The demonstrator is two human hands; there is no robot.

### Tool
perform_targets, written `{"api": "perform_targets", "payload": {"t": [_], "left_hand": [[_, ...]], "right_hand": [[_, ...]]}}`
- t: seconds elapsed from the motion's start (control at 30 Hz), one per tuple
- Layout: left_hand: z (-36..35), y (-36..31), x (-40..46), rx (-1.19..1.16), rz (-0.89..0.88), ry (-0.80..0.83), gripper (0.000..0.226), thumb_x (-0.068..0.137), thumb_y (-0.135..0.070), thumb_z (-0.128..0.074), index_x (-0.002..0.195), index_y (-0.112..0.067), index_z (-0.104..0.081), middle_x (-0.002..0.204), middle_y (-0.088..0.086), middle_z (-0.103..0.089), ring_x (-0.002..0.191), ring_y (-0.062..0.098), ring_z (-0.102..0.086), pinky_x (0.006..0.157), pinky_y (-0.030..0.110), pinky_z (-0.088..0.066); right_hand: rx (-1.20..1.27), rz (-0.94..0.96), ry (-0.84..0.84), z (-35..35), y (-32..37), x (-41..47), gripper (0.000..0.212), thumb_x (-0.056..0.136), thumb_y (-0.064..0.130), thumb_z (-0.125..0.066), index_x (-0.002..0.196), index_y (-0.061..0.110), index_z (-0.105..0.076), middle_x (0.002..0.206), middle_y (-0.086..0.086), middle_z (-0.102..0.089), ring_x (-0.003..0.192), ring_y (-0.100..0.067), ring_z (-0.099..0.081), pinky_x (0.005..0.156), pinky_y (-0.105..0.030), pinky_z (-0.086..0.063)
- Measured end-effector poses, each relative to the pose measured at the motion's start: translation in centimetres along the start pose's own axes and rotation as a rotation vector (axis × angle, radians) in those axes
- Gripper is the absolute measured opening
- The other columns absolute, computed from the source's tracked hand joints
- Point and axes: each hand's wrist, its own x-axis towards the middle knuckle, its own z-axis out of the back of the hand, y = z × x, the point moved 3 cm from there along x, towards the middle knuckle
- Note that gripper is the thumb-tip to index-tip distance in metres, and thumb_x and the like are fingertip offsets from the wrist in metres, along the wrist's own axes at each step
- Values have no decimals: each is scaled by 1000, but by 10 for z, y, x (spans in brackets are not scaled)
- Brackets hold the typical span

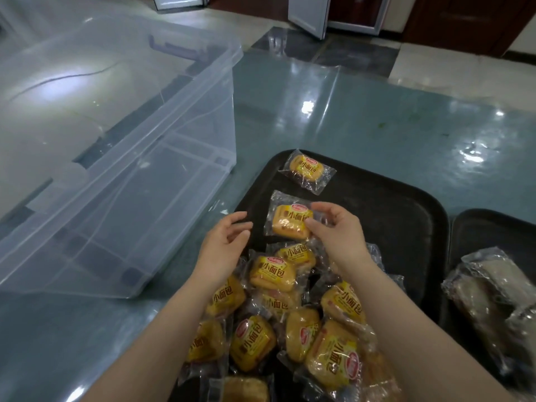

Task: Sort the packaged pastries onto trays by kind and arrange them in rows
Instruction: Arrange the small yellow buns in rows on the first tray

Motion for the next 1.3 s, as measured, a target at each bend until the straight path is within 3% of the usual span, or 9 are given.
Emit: {"api": "perform_targets", "payload": {"t": [0.13, 0.23, 0.3, 0.4, 0.47, 0.57, 0.93, 1.1, 1.3], "left_hand": [[7, 21, 7, 639, -77, 15, 57, 92, -30, -56, 143, -36, -30, 153, -14, -22, 140, 8, -21, 108, 32, -28], [9, 37, 9, 719, -77, 130, 63, 96, -40, -45, 149, -34, -12, 157, -13, -1, 141, 3, 1, 113, 34, -17], [9, 43, 7, 742, -119, 176, 61, 97, -44, -37, 150, -32, -8, 156, -14, 4, 138, -1, 7, 112, 28, -11], [11, 46, 7, 742, -146, 193, 60, 97, -49, -32, 149, -34, -7, 155, -16, 6, 135, -4, 8, 110, 26, -10], [13, 47, 9, 710, -133, 213, 60, 97, -48, -34, 149, -35, -8, 155, -16, 5, 136, -4, 6, 112, 29, -11], [14, 45, 10, 695, -129, 222, 59, 97, -46, -36, 149, -35, -10, 156, -15, 3, 138, -2, 3, 113, 30, -12], [13, 42, 7, 677, -146, 200, 60, 97, -41, -41, 149, -32, -12, 157, -13, 0, 141, 2, 0, 112, 27, -11], [12, 44, 7, 685, -158, 185, 60, 97, -41, -41, 149, -33, -12, 157, -13, 0, 141, 1, 1, 109, 24, -9], [11, 43, 9, 695, -144, 192, 61, 97, -39, -42, 150, -31, -12, 157, -11, 0, 142, 3, 0, 108, 23, -7]], "right_hand": [[-94, -81, 84, 2, -8, 18, 51, 93, 11, -59, 137, 36, -49, 114, 12, -59, 97, -23, -66, 83, -39, -57], [-487, 11, 57, 1, -10, 25, 60, 93, 12, -59, 143, 38, -39, 155, 0, -25, 142, -24, -27, 111, -43, -30], [-700, 185, -6, -1, -5, 23, 55, 93, 13, -56, 141, 38, -43, 159, 3, -14, 146, -23, -13, 113, -42, -24], [-879, 328, 229, -18, -6, 23, 48, 98, 22, -48, 144, 33, -40, 158, 3, -22, 145, -22, -19, 114, -36, -21], [-950, 301, 381, -30, -10, 26, 54, 100, 29, -44, 151, 29, -26, 161, 0, -8, 147, -21, -7, 116, -36, -16], [-964, 286, 435, -42, -8, 35, 61, 101, 34, -42, 154, 25, -13, 161, -1, 9, 147, -21, 8, 116, -37, -13], [-989, 259, 354, -50, -10, 44, 65, 98, 43, -47, 153, 26, -17, 161, 0, 9, 147, -27, 6, 116, -42, -13], [-921, 373, 137, -45, 1, 54, 60, 97, 38, -47, 151, 32, -20, 162, 0, 0, 147, -29, 4, 116, -45, -11], [-1004, 338, 87, -44, 10, 110, 64, 100, 39, -41, 154, 26, -9, 162, -5, 4, 147, -32, 7, 119, -48, -8]]}}
